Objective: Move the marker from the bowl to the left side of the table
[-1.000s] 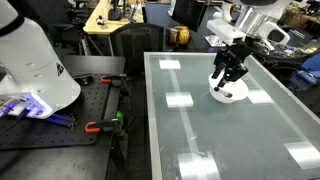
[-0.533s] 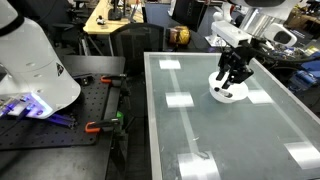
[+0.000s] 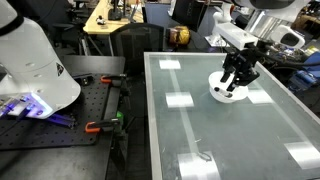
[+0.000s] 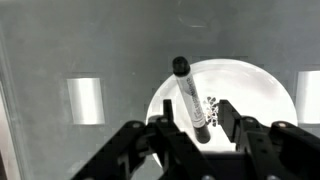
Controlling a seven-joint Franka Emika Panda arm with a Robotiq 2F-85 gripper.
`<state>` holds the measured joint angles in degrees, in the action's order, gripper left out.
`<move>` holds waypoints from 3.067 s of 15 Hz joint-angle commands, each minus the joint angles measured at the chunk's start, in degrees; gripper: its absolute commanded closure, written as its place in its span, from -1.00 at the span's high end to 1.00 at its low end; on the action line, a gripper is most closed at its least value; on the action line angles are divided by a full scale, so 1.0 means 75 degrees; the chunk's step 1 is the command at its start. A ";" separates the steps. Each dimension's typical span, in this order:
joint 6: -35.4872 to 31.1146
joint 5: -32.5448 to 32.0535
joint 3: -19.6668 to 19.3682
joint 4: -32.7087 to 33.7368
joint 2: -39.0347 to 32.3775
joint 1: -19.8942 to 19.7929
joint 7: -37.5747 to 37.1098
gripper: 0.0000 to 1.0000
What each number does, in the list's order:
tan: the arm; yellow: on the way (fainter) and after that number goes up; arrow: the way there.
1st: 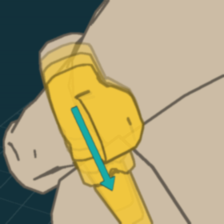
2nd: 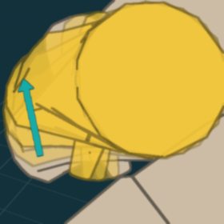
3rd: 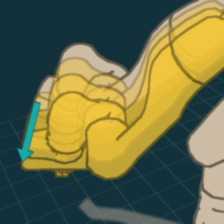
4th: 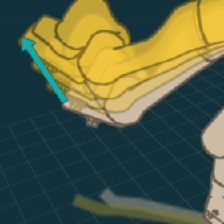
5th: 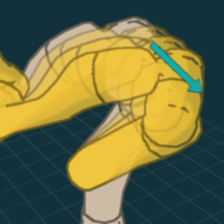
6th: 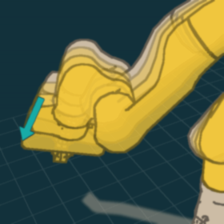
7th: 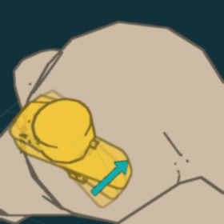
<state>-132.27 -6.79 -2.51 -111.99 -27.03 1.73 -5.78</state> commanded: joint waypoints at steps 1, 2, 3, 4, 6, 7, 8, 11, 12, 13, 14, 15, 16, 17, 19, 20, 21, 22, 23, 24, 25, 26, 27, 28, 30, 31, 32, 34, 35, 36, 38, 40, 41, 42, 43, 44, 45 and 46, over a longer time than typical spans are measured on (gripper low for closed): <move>0.0152 0.0053 0.0017 0.0328 -0.0259 -0.0033 0.0076 0.02; 0.0153 0.0059 0.0019 0.0353 -0.0302 -0.0032 0.0077 0.02; 0.0151 0.0061 0.0021 0.0370 -0.0344 -0.0030 0.0078 0.01; 0.0158 0.0062 0.0020 0.0394 -0.0385 -0.0026 0.0072 0.03; 0.0161 0.0061 0.0015 0.0425 -0.0448 -0.0024 0.0066 -0.04; 0.0162 0.0060 0.0011 0.0432 -0.0468 -0.0023 0.0061 -0.08; 0.0170 0.0059 0.0010 0.0444 -0.0488 -0.0022 0.0060 -0.12; 0.0200 0.0052 0.0003 0.0471 -0.0524 -0.0015 0.0052 -0.24; 0.0211 0.0046 -0.0001 0.0482 -0.0533 -0.0011 0.0045 -0.53; 0.0224 0.0042 -0.0004 0.0492 -0.0535 -0.0007 0.0040 -0.78; 0.0236 0.0038 -0.0007 0.0504 -0.0539 -0.0005 0.0037 -0.93; 0.0258 0.0028 -0.0013 0.0519 -0.0533 0.0004 0.0026 -1.00; 0.0263 0.0021 -0.0018 0.0536 -0.0527 0.0009 0.0016 -0.93; 0.0268 0.0012 -0.0024 0.0544 -0.0512 0.0016 0.0001 -0.91; 0.0321 -0.0016 -0.0049 0.0507 -0.0409 0.0047 -0.0067 -0.91; 0.0325 -0.0017 -0.0055 0.0471 -0.0347 0.0053 -0.0091 -0.91; 0.0334 -0.0038 -0.0072 0.0410 -0.0238 0.0069 -0.0129 -0.91; 0.0317 -0.0034 -0.0071 0.0341 -0.0129 0.0066 -0.0129 -0.91; 0.0365 -0.0050 -0.0085 0.0268 0.0007 0.0077 -0.0155 -0.91; 0.0473 -0.0010 -0.0066 0.0233 0.0119 0.0057 -0.0127 -0.91; 0.0596 -0.0021 -0.0064 0.0185 0.0255 0.0061 -0.0124 -0.91; 0.0738 -0.0084 -0.0084 0.0111 0.0428 0.0092 -0.0167 -0.91; 0.0884 -0.0125 -0.0085 0.0040 0.0608 0.0106 -0.0182 -0.91; 0.0979 -0.0188 -0.0091 -0.0049 0.0802 0.0127 -0.0216 -0.91; 0.1052 -0.0352 -0.0103 -0.0276 0.1255 0.0180 -0.0334 -0.91; 0.1044 -0.0457 -0.0098 -0.0362 0.1450 0.0195 -0.0392 -0.91; 0.0989 -0.0556 -0.0084 -0.0469 0.1674 0.0208 -0.0464 -0.91; 0.0750 -0.0755 -0.0028 -0.0679 0.2091 0.0244 -0.0640 -0.91; 0.0679 -0.0855 0.0009 -0.0726 0.2248 0.0282 -0.0759 -0.91; 0.0608 -0.0965 0.0056 -0.0764 0.2391 0.0334 -0.0873 -0.91; 0.0453 -0.1228 0.0187 -0.0800 0.2643 0.0463 -0.1190 -0.91; 0.0259 -0.1491 0.0335 -0.0783 0.2805 0.0606 -0.1545 -0.91; 0.0166 -0.1614 0.0415 -0.0757 0.2853 0.0669 -0.1725 -0.91; 0.0076 -0.1703 0.0502 -0.0718 0.2873 0.0736 -0.1897 -0.91; -0.0053 -0.1746 0.0577 -0.0667 0.2842 0.0792 -0.2069 -0.91; -0.0186 -0.1767 0.0648 -0.0634 0.2807 0.0842 -0.2230 -0.91; -0.0300 -0.1769 0.0710 -0.0603 0.2773 0.0893 -0.2341 -0.91; -0.0446 -0.1760 0.0767 -0.0590 0.2726 0.0939 -0.2454 -0.91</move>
<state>-132.76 -18.87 2.37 -115.80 -6.95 7.97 -20.84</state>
